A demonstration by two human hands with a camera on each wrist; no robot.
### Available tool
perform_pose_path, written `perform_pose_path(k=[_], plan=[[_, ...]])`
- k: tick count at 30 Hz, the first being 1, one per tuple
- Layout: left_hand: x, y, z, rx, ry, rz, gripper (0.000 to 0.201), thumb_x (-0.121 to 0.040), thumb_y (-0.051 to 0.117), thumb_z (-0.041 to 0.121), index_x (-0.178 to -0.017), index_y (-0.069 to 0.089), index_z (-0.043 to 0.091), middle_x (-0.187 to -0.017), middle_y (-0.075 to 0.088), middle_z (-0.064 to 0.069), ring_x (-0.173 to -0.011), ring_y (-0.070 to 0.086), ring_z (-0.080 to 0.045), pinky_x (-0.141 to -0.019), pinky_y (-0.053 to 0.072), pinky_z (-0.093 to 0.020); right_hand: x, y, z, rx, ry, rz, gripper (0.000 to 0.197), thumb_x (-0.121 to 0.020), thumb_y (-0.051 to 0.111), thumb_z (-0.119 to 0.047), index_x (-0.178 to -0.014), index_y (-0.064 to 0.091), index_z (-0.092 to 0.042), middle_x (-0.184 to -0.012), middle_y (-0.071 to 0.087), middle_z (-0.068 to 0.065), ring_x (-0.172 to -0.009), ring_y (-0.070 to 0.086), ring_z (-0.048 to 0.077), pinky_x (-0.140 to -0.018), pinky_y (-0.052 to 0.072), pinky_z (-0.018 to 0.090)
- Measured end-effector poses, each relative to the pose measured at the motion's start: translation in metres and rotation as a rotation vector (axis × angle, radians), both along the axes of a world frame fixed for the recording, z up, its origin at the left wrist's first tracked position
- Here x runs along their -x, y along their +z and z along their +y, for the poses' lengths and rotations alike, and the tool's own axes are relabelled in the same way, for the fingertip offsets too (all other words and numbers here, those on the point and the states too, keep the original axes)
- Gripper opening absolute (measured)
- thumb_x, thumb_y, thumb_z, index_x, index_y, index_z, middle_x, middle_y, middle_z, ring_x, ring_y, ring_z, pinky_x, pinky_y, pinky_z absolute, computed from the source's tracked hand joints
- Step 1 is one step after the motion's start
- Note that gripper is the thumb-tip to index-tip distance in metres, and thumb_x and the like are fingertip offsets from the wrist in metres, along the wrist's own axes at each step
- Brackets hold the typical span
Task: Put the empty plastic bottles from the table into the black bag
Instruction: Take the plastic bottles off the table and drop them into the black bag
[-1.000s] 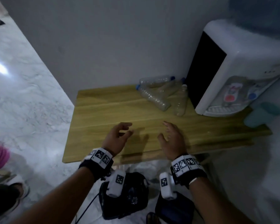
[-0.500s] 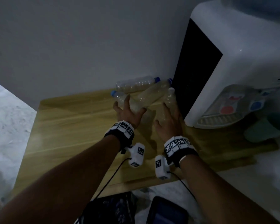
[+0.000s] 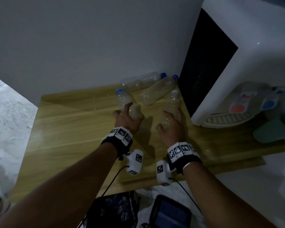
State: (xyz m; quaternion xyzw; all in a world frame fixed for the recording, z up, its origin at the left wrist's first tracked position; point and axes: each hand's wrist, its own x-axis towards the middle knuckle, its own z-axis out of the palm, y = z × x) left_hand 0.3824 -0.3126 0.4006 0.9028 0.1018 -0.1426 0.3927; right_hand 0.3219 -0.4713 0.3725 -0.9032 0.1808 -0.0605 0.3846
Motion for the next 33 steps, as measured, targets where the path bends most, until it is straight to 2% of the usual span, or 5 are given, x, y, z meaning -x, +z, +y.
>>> perform_pose_path(k=[9, 16, 26, 30, 33], plan=[[0.095, 0.001, 0.081, 0.407, -0.031, -0.055, 0.047, -0.089, 0.045, 0.036, -0.134, 0.06, 0.042, -0.097, 0.07, -0.005, -0.09, 0.068, -0.024, -0.091, 0.056, -0.044, 0.107, 0.025, 0.035, -0.077, 0.101, -0.134, 0.051, -0.08, 0.065, -0.022, -0.13, 0.057, -0.031, -0.157, 0.025, 0.001, -0.142, 0.033, 0.018, -0.102, 0.031, 0.018], [0.235, 0.01, 0.165, 0.856, 0.155, 0.174, 0.033, -0.095, 0.053, 0.035, -0.122, 0.071, 0.036, -0.132, 0.068, -0.005, -0.126, 0.063, -0.026, -0.106, 0.051, -0.046, 0.239, 0.047, 0.115, -0.202, 0.237, -0.253, 0.048, -0.081, 0.062, -0.023, -0.128, 0.059, -0.025, -0.157, 0.031, -0.002, -0.141, 0.039, 0.013, -0.107, 0.044, 0.038], [0.43, -0.014, 0.309, 0.606, 0.084, 0.08, 0.037, -0.097, 0.062, 0.022, -0.13, 0.065, 0.037, -0.127, 0.07, 0.019, -0.118, 0.065, -0.005, -0.093, 0.055, -0.033, 0.418, 0.001, 0.205, -0.407, 0.352, -0.051, 0.049, -0.085, 0.061, -0.034, -0.134, 0.055, -0.027, -0.158, 0.033, -0.004, -0.146, 0.031, 0.008, -0.113, 0.031, 0.019], [0.462, -0.075, 0.335, 0.548, 0.238, 0.238, 0.039, -0.082, 0.07, 0.042, -0.121, 0.069, 0.04, -0.105, 0.076, -0.002, -0.094, 0.07, -0.025, -0.075, 0.054, -0.041, 0.433, -0.072, 0.221, -0.478, 0.308, 0.175, 0.049, -0.088, 0.054, -0.034, -0.136, 0.051, -0.031, -0.151, 0.044, -0.01, -0.143, 0.035, 0.007, -0.117, 0.032, 0.044], [0.466, -0.13, 0.332, 0.497, 0.361, 0.353, 0.034, -0.086, 0.071, 0.035, -0.12, 0.07, 0.033, -0.111, 0.073, -0.011, -0.093, 0.069, -0.027, -0.079, 0.056, -0.042, 0.42, -0.12, 0.235, -0.447, 0.293, 0.335, 0.052, -0.086, 0.047, -0.033, -0.138, 0.048, -0.03, -0.145, 0.049, -0.005, -0.135, 0.043, 0.009, -0.116, 0.033, 0.034]])
